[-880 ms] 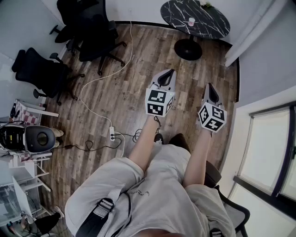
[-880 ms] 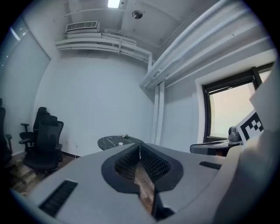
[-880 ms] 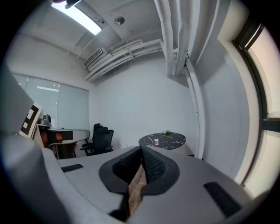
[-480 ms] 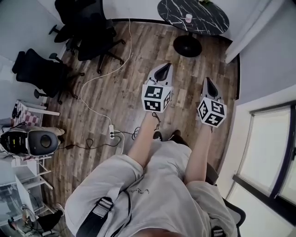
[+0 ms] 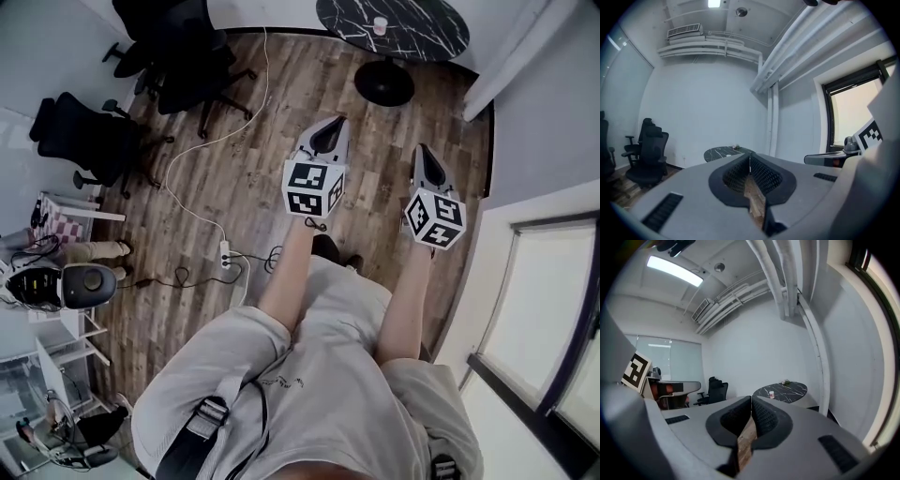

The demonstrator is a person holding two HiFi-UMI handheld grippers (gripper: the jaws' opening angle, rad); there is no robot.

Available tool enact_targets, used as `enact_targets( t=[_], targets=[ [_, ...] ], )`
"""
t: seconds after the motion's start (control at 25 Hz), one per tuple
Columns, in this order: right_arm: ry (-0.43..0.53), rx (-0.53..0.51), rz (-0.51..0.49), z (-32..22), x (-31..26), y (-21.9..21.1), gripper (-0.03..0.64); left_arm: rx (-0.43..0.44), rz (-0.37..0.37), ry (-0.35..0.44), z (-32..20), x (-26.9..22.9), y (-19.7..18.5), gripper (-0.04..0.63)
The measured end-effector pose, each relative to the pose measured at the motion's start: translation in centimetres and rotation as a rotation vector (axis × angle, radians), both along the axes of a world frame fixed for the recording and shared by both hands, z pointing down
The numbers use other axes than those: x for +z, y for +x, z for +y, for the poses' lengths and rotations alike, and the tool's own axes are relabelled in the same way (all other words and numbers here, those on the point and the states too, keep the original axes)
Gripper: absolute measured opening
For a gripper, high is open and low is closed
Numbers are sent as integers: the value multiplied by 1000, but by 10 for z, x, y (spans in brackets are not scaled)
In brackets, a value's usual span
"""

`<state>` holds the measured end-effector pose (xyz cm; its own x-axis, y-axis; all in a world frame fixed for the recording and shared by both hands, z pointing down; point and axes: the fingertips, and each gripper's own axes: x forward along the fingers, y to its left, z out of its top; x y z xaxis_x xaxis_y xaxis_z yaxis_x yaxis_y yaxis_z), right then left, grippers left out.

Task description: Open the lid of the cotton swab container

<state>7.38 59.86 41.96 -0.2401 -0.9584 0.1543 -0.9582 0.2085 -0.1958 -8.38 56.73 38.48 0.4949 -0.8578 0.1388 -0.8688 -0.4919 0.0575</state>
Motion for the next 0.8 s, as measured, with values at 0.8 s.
enact_targets(
  t=[0.8],
  targets=[
    [-27, 10, -76, -110, 18, 65, 34, -14, -70, 64, -119, 3, 64, 23]
  ],
)
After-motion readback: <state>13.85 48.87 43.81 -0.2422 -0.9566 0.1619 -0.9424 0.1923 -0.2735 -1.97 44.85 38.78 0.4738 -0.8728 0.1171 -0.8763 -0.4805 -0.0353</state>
